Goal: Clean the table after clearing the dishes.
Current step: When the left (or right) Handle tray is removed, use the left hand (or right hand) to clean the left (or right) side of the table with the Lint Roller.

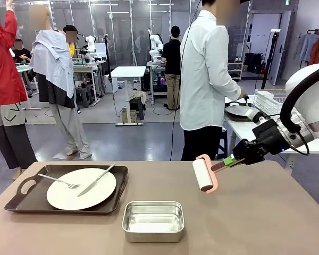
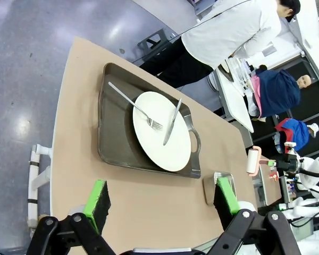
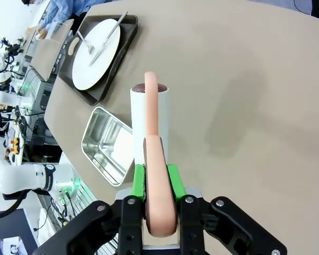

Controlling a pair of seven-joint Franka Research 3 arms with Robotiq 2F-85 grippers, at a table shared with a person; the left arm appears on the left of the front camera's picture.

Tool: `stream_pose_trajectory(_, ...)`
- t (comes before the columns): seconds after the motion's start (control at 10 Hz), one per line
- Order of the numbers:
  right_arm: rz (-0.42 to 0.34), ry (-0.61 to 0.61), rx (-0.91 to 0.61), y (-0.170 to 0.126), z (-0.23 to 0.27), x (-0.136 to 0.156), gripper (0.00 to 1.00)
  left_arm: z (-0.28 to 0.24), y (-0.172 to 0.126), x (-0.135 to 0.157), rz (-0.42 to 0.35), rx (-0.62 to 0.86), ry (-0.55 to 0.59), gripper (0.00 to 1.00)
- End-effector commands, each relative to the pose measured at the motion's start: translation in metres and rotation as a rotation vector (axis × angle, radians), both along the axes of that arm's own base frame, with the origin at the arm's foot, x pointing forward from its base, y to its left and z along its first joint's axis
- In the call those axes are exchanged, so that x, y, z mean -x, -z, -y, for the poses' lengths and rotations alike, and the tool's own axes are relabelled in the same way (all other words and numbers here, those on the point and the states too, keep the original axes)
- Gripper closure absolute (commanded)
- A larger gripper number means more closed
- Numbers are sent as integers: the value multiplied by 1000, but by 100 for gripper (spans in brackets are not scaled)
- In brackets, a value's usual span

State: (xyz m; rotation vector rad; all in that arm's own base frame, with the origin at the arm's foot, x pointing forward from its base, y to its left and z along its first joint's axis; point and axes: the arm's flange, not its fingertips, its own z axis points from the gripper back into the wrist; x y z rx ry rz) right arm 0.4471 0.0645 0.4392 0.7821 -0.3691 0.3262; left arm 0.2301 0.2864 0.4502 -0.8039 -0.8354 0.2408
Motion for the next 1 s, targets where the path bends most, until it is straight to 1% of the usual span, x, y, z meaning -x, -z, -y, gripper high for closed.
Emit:
stream_pose_trajectory(0.0,-78,52,-20,11,-1,-13,79,-4,2,1,38,3,9,0)
stream_pose_trajectory(0.1,-148,57,-61,29,1,-27,79,-4,2,1,38,3,9,0)
stream_pose_trajectory(0.2,-198,96,-59,48,4,-38,79,-4,2,1,38,3,9,0)
stream_pose_trajectory(0.4,-264,116,-60,68,2,-45,79,-4,2,1,38,3,9,0)
stream_pose_trajectory(0.5,-311,110,-66,75,0,-49,79,-4,2,1,38,3,9,0)
stream_pose_trajectory(0.9,-452,183,-60,95,2,-71,79,-4,2,1,38,3,9,0)
